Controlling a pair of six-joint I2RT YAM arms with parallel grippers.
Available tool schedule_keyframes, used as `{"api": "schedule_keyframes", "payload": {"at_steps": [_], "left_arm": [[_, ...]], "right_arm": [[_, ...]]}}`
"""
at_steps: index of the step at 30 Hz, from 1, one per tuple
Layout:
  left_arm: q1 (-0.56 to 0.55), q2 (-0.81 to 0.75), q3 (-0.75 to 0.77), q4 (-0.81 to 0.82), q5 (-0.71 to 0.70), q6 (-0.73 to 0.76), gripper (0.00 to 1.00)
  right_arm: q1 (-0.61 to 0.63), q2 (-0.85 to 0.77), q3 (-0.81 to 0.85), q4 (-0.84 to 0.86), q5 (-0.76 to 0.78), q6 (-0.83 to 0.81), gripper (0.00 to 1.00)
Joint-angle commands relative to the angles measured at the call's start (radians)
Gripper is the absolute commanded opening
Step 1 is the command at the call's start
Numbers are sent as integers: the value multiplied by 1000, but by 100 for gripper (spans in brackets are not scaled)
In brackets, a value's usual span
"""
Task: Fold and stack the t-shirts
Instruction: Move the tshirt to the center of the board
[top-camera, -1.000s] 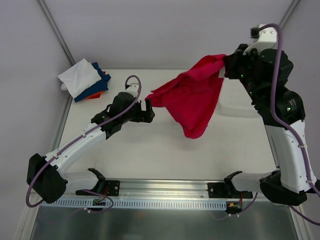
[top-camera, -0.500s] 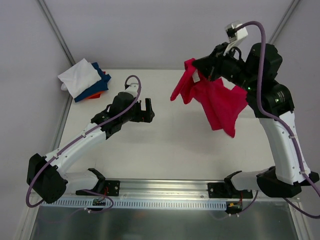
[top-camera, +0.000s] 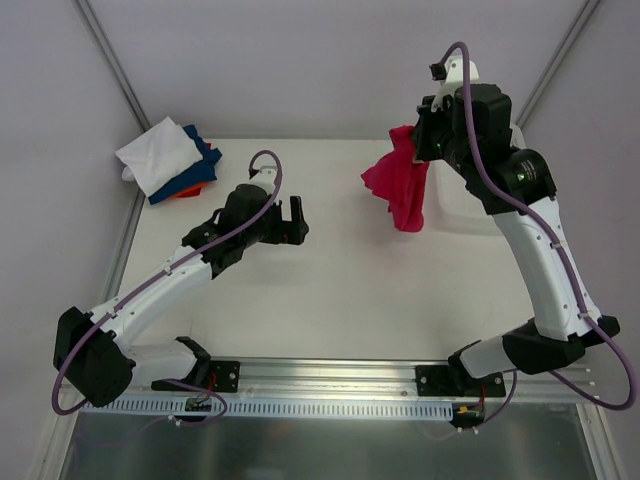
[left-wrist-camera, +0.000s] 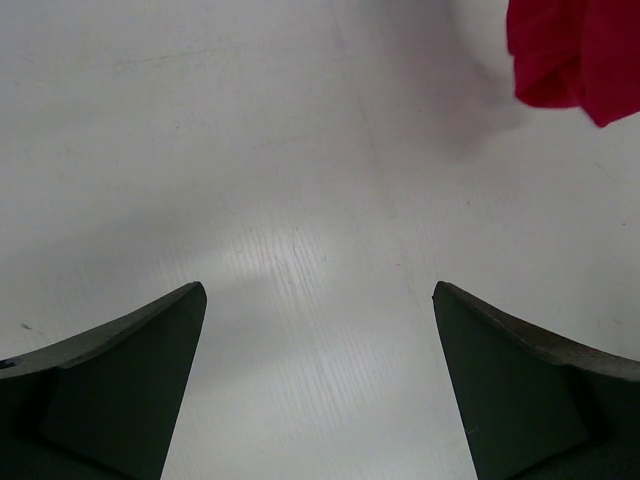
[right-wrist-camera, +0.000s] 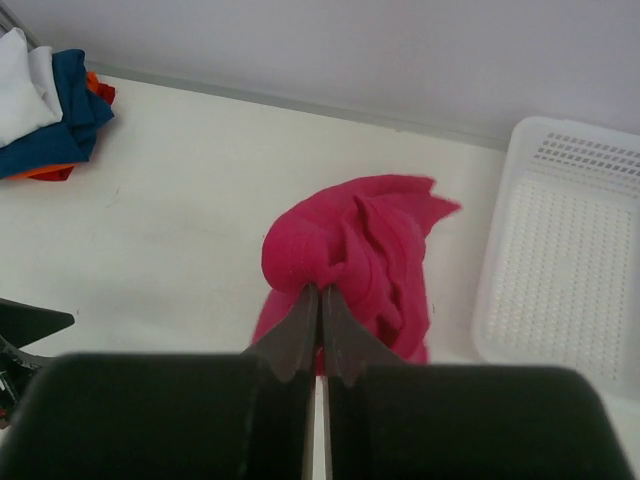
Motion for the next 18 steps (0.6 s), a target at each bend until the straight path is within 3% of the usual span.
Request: {"api": "schedule_keyframes", "payload": {"at_steps": [1,2,3,4,7,14,18], "left_arm": [[-14,-18,3,16,-7,-7,99],[-12,-16,5,16,-5,-8,99],[-12,-16,5,17,-4,-10,99],[-12,-12,5,16,-2,-10,99],[-12,-10,5,16,1,-13,99],[-15,11,17,16,7,-19,99],[-17,30,22,17,7,-19,99]], "right_arm": [[-7,19,84,8,-51,2,1],[-4,39,92,-12,-57,-2,2],[-4,48,100,-23,-60,-2,24],[-5,57,106,-34,-68,-2,35],[-2,48,89,-22,-80,-8,52],[-4,13,2,-15,-71,-30,51],[-5,7,-119,3,-45,-25,43]]}}
